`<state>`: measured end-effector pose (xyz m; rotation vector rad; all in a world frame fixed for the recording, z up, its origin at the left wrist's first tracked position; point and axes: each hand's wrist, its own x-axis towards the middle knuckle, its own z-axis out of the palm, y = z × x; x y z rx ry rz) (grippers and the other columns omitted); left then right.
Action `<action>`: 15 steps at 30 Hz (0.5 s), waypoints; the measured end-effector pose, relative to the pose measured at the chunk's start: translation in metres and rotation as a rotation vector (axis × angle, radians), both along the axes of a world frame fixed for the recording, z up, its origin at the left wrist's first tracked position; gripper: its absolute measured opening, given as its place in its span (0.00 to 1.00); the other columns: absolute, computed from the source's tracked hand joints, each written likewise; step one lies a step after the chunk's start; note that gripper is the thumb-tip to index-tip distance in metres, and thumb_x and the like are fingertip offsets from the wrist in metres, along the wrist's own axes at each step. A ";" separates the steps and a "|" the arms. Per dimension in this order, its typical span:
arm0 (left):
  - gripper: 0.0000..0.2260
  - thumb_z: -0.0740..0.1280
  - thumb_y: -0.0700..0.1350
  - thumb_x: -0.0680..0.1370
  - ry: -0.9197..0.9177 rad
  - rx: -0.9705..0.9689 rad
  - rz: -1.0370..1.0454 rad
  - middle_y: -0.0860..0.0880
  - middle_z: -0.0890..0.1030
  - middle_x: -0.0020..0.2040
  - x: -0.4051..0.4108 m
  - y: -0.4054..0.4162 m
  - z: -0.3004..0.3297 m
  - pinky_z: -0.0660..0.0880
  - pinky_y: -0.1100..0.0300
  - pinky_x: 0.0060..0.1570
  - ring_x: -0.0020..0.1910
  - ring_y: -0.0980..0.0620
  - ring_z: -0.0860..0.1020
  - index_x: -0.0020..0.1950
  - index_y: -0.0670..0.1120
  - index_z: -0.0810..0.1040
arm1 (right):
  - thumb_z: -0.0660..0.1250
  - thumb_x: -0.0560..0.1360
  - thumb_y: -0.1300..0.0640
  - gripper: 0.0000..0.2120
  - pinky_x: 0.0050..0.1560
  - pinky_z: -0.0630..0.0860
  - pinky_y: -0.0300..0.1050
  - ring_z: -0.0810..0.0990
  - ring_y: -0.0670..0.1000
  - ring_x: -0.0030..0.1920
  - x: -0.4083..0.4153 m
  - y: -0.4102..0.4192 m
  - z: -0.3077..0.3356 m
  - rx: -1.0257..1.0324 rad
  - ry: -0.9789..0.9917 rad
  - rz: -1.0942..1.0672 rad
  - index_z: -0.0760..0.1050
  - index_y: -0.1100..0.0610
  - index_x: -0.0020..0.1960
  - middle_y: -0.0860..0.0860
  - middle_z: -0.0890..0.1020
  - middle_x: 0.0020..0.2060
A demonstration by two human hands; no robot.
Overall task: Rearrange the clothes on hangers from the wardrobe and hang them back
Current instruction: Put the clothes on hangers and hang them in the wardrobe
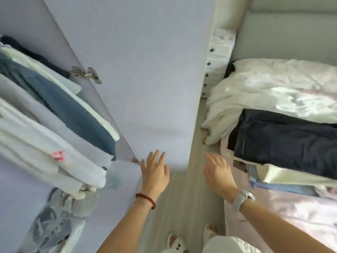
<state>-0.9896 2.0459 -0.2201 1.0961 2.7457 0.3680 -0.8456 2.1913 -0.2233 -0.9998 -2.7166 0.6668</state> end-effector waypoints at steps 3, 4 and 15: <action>0.21 0.55 0.45 0.80 -0.046 -0.043 -0.231 0.47 0.61 0.74 0.047 0.057 -0.011 0.53 0.49 0.70 0.73 0.49 0.57 0.74 0.46 0.60 | 0.56 0.78 0.58 0.18 0.66 0.61 0.53 0.66 0.58 0.67 0.083 0.020 -0.017 -0.056 -0.044 -0.229 0.68 0.61 0.67 0.57 0.71 0.65; 0.21 0.56 0.44 0.80 -0.071 -0.034 -0.308 0.46 0.64 0.72 0.065 0.076 -0.015 0.57 0.49 0.70 0.72 0.48 0.61 0.73 0.45 0.63 | 0.55 0.78 0.58 0.18 0.66 0.62 0.54 0.66 0.58 0.67 0.112 0.024 -0.021 -0.070 -0.057 -0.308 0.68 0.61 0.66 0.57 0.72 0.65; 0.19 0.55 0.43 0.80 -0.288 -0.278 -0.966 0.45 0.64 0.72 0.325 0.232 -0.071 0.59 0.55 0.69 0.70 0.47 0.61 0.72 0.44 0.63 | 0.56 0.74 0.62 0.16 0.55 0.73 0.57 0.76 0.67 0.52 0.405 0.057 -0.089 -0.323 -0.057 -1.079 0.74 0.68 0.57 0.65 0.78 0.52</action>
